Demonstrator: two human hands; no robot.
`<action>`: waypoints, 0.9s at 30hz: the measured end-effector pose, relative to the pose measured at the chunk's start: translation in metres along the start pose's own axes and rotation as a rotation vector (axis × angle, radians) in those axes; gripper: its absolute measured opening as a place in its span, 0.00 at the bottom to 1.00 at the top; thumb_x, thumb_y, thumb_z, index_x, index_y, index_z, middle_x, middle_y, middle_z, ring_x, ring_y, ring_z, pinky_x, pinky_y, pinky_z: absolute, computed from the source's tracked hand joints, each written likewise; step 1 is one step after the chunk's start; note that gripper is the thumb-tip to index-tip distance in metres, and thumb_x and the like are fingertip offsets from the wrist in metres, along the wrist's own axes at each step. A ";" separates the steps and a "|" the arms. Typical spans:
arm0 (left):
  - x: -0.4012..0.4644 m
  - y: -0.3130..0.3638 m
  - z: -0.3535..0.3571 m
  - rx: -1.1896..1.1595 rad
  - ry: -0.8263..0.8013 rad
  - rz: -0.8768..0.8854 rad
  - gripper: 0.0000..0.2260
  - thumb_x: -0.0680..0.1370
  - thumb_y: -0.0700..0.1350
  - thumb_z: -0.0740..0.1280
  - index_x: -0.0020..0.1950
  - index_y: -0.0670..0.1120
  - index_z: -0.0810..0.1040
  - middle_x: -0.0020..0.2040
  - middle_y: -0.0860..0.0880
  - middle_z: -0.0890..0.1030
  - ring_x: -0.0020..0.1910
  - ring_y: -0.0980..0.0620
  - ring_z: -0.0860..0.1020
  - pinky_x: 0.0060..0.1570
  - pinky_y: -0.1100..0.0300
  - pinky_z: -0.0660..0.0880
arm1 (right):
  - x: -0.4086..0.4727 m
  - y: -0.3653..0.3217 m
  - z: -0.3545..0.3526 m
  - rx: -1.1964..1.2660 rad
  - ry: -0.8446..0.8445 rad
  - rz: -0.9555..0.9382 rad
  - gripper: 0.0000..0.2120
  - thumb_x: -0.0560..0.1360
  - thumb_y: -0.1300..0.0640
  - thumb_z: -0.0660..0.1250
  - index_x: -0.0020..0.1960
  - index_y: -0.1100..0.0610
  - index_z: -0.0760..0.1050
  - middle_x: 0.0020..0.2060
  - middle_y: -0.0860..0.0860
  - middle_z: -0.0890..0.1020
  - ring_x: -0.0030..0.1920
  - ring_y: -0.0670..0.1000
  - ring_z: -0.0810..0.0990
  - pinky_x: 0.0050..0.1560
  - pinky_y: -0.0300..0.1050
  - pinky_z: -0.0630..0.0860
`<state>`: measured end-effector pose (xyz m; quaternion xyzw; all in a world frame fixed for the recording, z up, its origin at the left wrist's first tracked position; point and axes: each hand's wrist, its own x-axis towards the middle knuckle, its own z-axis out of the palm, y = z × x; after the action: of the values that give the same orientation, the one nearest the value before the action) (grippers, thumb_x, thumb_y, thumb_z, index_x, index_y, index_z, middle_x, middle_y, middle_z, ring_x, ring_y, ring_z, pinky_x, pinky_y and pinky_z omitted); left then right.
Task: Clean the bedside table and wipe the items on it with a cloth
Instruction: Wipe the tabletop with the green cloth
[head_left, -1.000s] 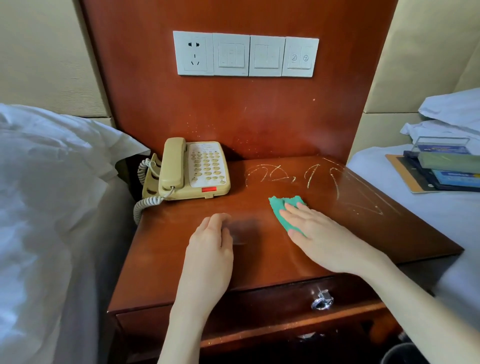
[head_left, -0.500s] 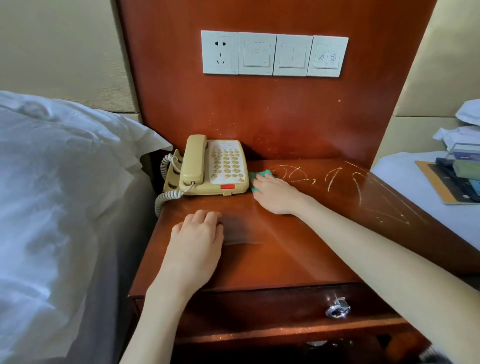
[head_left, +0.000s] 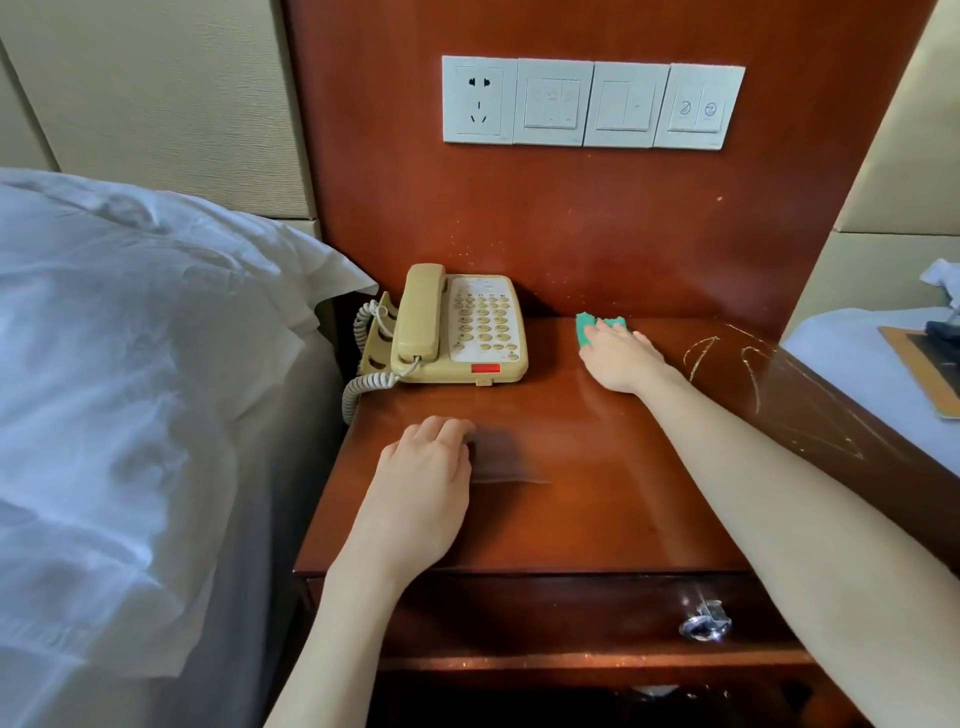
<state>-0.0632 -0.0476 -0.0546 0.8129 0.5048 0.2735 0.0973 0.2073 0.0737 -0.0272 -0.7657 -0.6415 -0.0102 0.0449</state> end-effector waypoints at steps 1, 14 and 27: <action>0.000 0.000 0.000 0.003 0.000 0.000 0.15 0.84 0.44 0.52 0.69 0.50 0.70 0.66 0.52 0.72 0.64 0.52 0.69 0.62 0.58 0.64 | -0.004 0.003 0.000 -0.009 0.008 0.002 0.24 0.83 0.52 0.45 0.77 0.58 0.51 0.77 0.55 0.55 0.76 0.56 0.53 0.74 0.54 0.51; -0.002 0.005 -0.001 -0.005 0.005 -0.027 0.15 0.84 0.45 0.52 0.69 0.50 0.70 0.66 0.52 0.73 0.64 0.51 0.70 0.63 0.57 0.63 | -0.123 0.012 -0.004 -0.001 -0.035 -0.190 0.24 0.83 0.51 0.45 0.78 0.53 0.48 0.77 0.49 0.50 0.77 0.50 0.47 0.73 0.45 0.44; 0.000 0.006 -0.001 -0.033 -0.017 -0.056 0.15 0.83 0.45 0.54 0.67 0.48 0.72 0.65 0.50 0.74 0.64 0.49 0.70 0.64 0.54 0.63 | -0.170 -0.001 -0.004 0.030 -0.093 -0.303 0.26 0.83 0.46 0.44 0.77 0.49 0.42 0.77 0.45 0.44 0.76 0.46 0.40 0.74 0.45 0.40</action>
<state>-0.0594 -0.0506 -0.0512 0.7991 0.5221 0.2719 0.1224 0.1762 -0.0938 -0.0357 -0.6592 -0.7510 0.0280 0.0244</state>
